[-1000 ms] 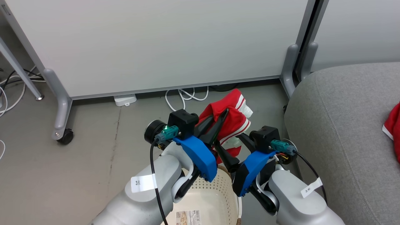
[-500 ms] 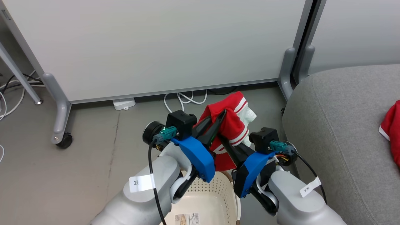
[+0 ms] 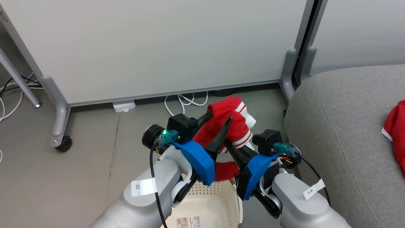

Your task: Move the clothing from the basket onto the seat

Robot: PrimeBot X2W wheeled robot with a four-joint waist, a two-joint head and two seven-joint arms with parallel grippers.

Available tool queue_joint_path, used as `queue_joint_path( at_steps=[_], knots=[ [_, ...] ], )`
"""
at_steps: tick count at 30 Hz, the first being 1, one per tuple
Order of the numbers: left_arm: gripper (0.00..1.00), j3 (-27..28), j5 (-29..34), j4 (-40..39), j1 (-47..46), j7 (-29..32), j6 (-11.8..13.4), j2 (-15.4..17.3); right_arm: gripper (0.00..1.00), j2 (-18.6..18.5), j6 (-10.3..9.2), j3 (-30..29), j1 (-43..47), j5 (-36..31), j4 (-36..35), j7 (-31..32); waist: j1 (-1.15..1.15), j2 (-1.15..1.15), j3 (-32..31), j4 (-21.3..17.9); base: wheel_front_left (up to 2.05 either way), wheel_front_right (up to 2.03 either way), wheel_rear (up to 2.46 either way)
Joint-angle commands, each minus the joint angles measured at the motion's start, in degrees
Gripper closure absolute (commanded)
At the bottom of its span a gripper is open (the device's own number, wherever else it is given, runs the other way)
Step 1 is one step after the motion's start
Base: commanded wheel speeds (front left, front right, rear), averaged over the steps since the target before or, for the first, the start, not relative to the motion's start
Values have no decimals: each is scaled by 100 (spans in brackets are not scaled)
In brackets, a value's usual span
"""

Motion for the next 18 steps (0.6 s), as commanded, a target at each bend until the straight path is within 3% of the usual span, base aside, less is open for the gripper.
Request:
queue_joint_path(
  at_steps=[1,7,18],
  knots=[
    [0,67,57,-17,27,-29,-14,46,100,-6,1,-19,-103,2,-12,-28,0,0,4,-5,0,0,0],
    [0,489,375,-227,322,-28,-13,157,100,-5,1,-132,-83,-97,-118,-30,0,0,21,-25,0,0,0],
    [0,1804,1337,-1185,1610,-23,88,427,100,-5,1,-442,16,-328,-248,-28,0,0,70,-30,0,0,0]
  ],
)
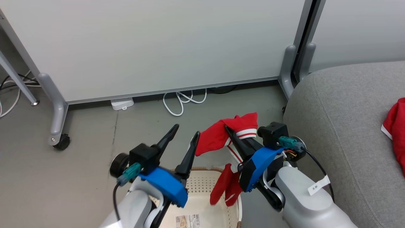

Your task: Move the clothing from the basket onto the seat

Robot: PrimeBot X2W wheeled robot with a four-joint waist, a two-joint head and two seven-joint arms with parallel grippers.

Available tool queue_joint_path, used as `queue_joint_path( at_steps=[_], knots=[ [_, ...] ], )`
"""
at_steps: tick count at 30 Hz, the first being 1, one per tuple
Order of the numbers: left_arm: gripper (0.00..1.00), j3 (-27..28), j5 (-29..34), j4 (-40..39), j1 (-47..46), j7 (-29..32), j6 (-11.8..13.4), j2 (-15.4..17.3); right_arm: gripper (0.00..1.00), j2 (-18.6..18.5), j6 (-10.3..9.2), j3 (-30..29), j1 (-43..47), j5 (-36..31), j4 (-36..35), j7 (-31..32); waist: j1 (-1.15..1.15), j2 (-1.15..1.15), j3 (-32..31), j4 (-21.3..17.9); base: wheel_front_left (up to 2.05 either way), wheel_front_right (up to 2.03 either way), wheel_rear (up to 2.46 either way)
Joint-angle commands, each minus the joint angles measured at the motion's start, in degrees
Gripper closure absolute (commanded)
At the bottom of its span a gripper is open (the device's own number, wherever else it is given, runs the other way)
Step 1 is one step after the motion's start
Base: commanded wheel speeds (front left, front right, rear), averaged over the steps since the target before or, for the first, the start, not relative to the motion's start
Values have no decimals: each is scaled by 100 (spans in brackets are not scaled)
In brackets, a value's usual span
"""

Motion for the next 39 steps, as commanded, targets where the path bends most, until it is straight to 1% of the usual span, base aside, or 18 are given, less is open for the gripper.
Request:
queue_joint_path(
  at_steps=[1,4,10,14,19,25,29,34,39],
  knots=[
    [0,58,48,-44,67,-15,37,29,100,-4,1,-24,30,-23,-32,-23,0,0,1,1,0,0,0],
    [0,475,363,-335,480,-15,22,99,100,-4,1,-105,59,-94,-62,-24,0,0,8,-2,0,0,0],
    [0,1156,952,-868,1207,-15,-9,92,100,-4,1,-256,129,-209,-105,-23,0,0,3,1,0,0,0],
    [0,1529,1183,-1036,1574,-16,-29,28,100,-4,1,-342,155,-265,-131,-24,0,0,15,3,0,0,0],
    [0,1867,1339,-1159,1920,-15,-58,-103,100,-4,1,-405,177,-298,-165,-23,0,0,25,1,0,0,0],
    [0,2029,1445,-1191,2088,-15,-76,-214,100,-4,1,-456,206,-314,-191,-23,0,0,42,-27,0,0,0],
    [0,1978,1412,-1212,2053,-15,-68,-200,100,-4,1,-497,202,-342,-216,-23,0,0,57,-112,0,0,0],
    [0,1910,1354,-1194,1987,-15,-68,-139,100,-4,1,-552,208,-359,-273,-23,0,0,61,-342,0,0,0],
    [0,1867,1300,-1163,1963,-15,-69,-110,100,-4,1,-592,213,-394,-306,-23,0,0,87,-658,0,0,0]
  ],
)
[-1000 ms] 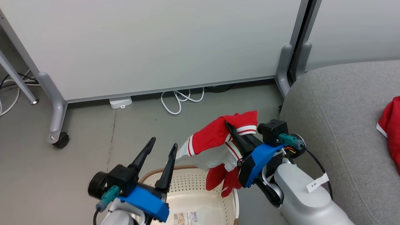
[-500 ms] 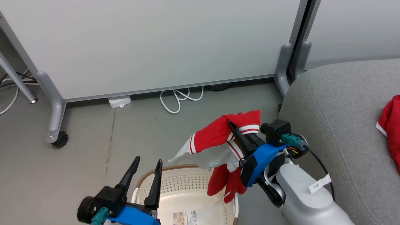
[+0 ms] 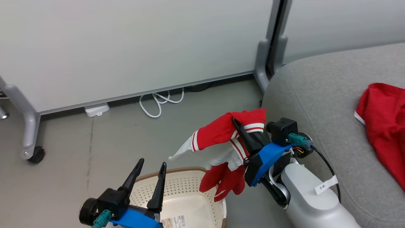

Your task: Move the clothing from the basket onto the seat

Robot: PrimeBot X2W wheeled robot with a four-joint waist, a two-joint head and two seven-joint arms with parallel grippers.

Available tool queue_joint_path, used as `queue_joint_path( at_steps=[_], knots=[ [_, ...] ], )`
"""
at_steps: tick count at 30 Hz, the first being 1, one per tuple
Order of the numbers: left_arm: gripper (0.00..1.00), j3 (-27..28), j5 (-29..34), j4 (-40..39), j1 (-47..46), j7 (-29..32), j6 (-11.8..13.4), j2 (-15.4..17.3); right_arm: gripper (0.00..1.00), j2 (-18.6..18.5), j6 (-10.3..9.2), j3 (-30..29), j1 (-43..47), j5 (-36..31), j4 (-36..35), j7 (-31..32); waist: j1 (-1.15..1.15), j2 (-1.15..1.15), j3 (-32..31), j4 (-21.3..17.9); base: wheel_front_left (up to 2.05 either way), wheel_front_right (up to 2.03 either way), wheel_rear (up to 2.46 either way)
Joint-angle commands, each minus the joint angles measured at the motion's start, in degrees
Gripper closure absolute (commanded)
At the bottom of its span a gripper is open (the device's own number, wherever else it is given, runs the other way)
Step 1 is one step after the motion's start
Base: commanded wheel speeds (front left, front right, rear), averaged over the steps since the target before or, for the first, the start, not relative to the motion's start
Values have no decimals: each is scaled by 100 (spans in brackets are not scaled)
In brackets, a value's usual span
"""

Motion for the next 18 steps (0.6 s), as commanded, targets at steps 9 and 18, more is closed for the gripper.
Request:
queue_joint_path(
  at_steps=[9,18],
  knots=[
    [0,-40,-74,-15,-158,-15,-15,81,100,-3,1,-168,60,-97,-94,-22,0,0,85,-830,0,0,0],
    [0,-28,-63,-76,-208,-15,-15,138,100,-3,1,-197,84,-154,-174,-22,0,0,171,-1653,0,0,0]
  ],
)
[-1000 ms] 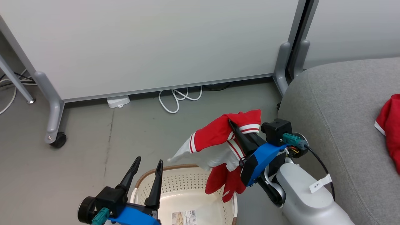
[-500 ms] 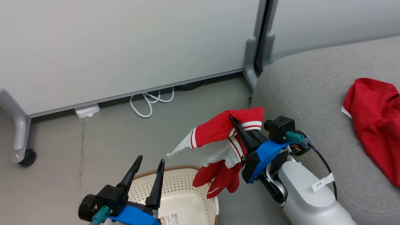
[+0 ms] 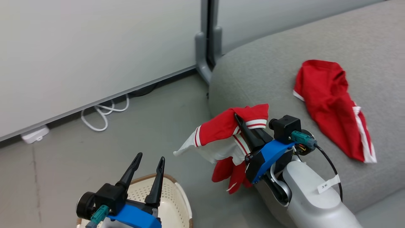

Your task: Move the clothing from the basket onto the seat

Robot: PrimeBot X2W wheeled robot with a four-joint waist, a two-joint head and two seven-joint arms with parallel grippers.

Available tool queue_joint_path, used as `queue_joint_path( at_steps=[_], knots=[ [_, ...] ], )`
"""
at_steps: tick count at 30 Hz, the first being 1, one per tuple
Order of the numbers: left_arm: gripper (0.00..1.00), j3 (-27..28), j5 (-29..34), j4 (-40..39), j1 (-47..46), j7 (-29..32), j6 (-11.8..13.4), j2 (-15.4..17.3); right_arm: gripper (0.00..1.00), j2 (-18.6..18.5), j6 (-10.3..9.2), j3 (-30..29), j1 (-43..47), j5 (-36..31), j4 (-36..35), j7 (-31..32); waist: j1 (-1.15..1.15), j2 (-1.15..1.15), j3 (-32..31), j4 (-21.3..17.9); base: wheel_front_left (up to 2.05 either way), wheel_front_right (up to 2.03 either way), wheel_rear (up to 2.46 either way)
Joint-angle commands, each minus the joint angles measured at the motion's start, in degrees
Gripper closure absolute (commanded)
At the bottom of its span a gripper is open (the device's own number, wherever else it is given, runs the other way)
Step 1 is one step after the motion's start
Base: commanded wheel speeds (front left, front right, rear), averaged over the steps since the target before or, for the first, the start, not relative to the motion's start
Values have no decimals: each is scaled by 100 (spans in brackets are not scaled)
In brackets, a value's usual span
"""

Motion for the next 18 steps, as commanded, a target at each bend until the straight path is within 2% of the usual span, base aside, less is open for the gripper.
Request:
queue_joint_path(
  at_steps=[1,8,18],
  knots=[
    [0,2,-18,-14,-77,-15,-15,43,100,-2,1,-26,71,-39,-33,-22,0,0,57,-370,0,0,0],
    [0,-90,-12,33,-192,-15,-14,76,100,-2,1,-207,106,-76,-70,-22,0,0,139,-836,0,0,0],
    [0,-159,25,64,-252,-15,-14,72,100,-1,1,-373,170,-130,-137,-22,0,0,178,-1070,0,0,0]
  ],
)
